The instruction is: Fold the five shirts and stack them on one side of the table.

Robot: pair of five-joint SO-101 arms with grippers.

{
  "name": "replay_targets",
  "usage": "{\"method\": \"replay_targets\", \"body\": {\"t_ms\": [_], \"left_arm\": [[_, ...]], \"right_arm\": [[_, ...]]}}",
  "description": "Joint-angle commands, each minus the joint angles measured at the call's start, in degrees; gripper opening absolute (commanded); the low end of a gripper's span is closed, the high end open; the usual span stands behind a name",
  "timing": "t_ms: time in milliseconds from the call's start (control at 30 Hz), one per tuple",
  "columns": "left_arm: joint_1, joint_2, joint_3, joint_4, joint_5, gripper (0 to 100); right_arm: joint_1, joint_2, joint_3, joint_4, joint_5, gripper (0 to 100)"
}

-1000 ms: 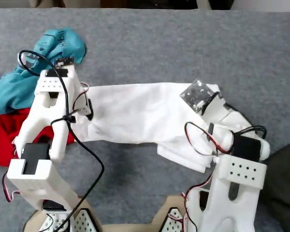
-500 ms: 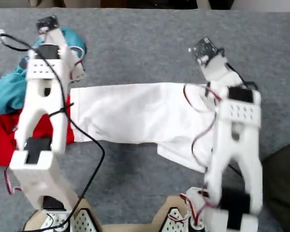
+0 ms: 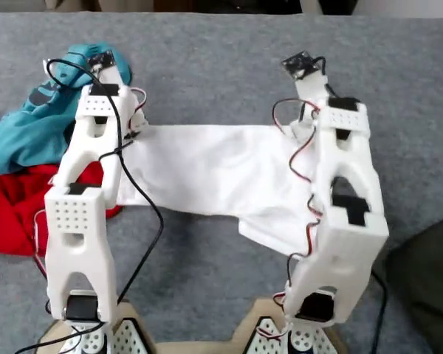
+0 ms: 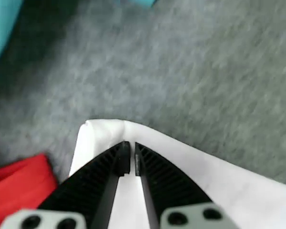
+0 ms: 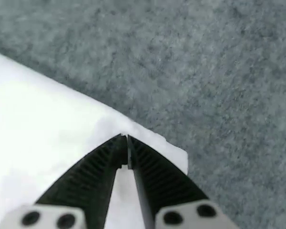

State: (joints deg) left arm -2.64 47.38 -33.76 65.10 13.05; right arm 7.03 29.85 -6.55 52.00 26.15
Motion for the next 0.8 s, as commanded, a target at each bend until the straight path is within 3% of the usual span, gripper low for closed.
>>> {"method": "replay_targets", "body": {"t_ms": [0, 367, 500, 767], "left_arm": [[0.5, 3.7, -9.0, -1.1, 0.3, 4], [0.7, 10.0, -19.5, -1.5, 0.4, 4], [0.6, 11.3, -21.5, -0.4, 0.4, 4], [0.6, 10.6, -29.8, 11.6, 0.0, 4]], "right_arm": [[1.5, 4.0, -9.6, 1.9, -0.5, 1.2], [2.3, 15.3, -26.3, 8.5, -0.6, 1.2], [2.2, 12.9, -29.2, 15.6, -0.5, 0.5], [1.7, -0.9, -23.3, 20.4, 0.1, 0.5]]}}
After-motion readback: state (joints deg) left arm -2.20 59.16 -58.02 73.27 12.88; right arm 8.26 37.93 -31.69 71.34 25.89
